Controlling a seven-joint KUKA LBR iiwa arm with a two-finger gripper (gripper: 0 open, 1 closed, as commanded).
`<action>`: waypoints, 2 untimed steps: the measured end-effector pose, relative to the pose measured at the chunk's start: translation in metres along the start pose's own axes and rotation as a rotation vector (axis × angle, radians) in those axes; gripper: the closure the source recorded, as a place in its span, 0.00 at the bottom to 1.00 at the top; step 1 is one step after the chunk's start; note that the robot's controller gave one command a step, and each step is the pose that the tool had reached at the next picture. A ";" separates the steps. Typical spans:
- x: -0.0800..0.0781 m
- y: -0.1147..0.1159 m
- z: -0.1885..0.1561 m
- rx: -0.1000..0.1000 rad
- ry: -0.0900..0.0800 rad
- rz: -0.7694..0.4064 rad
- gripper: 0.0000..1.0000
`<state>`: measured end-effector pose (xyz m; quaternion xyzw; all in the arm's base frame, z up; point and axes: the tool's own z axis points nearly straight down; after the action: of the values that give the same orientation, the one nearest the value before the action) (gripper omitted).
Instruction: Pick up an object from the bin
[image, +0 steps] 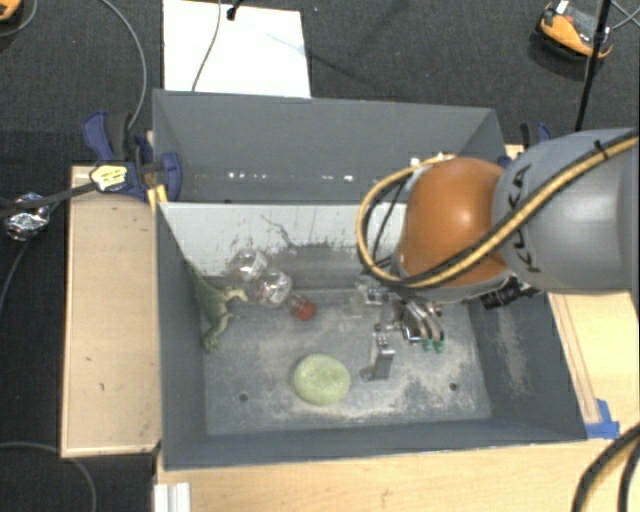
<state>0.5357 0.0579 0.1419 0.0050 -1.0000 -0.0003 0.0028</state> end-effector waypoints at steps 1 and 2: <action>-0.002 0.000 -0.005 -0.001 -0.008 0.001 0.00; 0.003 0.009 0.011 0.001 -0.015 -0.070 0.00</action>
Offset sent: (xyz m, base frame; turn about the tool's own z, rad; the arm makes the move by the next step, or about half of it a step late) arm -0.0277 0.0437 -0.0719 -0.3168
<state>0.5327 0.0668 0.1308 0.0402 -0.9992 0.0002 -0.0048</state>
